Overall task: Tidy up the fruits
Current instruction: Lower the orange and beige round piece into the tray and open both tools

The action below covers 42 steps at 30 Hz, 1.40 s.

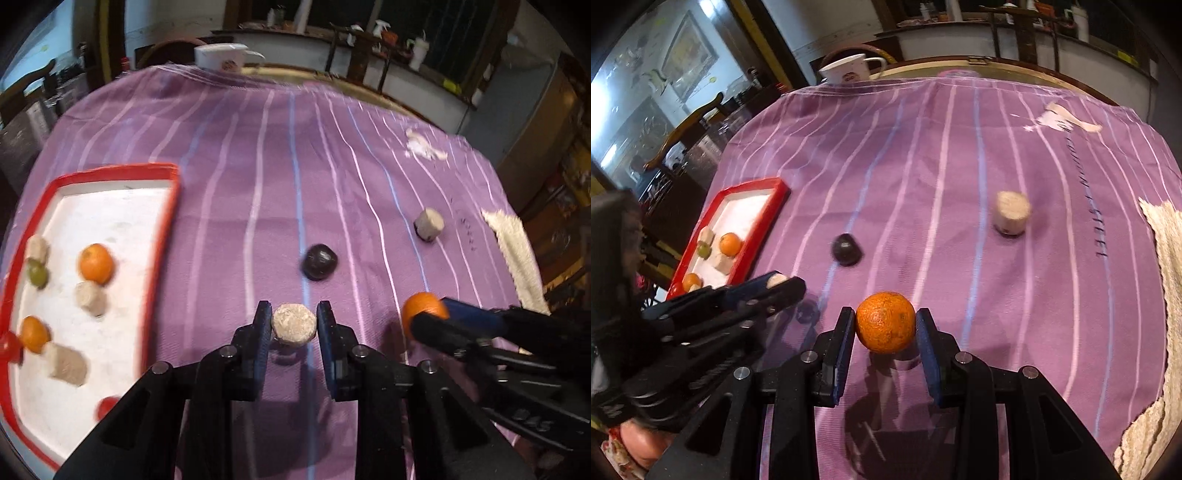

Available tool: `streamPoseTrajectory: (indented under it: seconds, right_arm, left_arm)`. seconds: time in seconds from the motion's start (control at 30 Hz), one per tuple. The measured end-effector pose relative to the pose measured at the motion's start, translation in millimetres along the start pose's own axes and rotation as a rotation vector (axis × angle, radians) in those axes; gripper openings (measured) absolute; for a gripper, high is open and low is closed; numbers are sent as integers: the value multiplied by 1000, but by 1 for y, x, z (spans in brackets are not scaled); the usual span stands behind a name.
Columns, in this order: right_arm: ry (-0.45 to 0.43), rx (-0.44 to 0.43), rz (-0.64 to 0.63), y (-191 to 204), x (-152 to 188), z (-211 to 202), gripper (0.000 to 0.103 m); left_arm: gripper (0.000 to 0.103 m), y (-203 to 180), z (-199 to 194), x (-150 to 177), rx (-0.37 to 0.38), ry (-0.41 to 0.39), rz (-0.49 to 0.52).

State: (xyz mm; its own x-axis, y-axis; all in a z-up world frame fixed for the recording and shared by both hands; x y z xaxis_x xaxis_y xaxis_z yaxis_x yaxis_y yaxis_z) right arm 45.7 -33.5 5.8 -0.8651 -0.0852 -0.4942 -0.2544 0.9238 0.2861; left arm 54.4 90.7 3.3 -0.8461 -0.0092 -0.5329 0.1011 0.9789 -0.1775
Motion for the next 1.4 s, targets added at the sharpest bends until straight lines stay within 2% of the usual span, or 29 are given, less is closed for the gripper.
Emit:
streamPoseTrajectory:
  seconds: [0.1,0.3,0.5,0.73,0.93,1.1,1.13,1.17,1.23,1.27,1.4]
  right_arm:
    - [2,-20,-30,24,-1,4,37]
    - [3,-57,-105,81,-4,15,37]
    - [20,-110,-174,140,-1,28,37]
    - [76,-165,-271,201,20,49,37]
    - [114,-184,-327,231,36,64,37]
    - [154,-145,-378,242,54,87,38]
    - [137,-141,-384,243,52,87,39]
    - [130,-135,-391,244,52,87,40]
    - [135,-122,-404,246,53,88,40]
    - [137,-125,-403,246,52,88,40]
    - [111,-136,-406,248,46,77,40]
  left_arm:
    - [24,26,-21,1,-7,-24,-47]
    - [24,107,-58,11,-89,-56,-182]
    - [24,174,-79,32,-161,-41,-261]
    - [24,207,-80,49,-203,-5,-257]
    - [24,224,-74,62,-209,36,-241]
    - [24,232,-65,70,-220,69,-239]
    - [24,233,-66,69,-224,68,-242]
    - [27,234,-67,68,-223,69,-245]
    - [41,236,-71,65,-216,67,-258]
    - [51,237,-73,62,-216,59,-263]
    - [59,235,-89,51,-250,19,-258]
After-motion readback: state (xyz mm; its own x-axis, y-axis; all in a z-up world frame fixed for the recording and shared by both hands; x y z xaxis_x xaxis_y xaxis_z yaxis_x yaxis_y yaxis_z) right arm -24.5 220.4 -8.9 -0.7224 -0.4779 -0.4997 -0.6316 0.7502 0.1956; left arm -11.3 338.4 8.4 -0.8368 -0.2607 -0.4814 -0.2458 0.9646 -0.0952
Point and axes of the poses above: each gripper's, at about its wrist camera, not at the fingertips, and z roughly the way its jaws point, y to its left, x to its underside, the point moved 6 cm from there along z, roughly the way its jaws point, and after that the axes turned 1 degree about z, right-handed, at the moved point
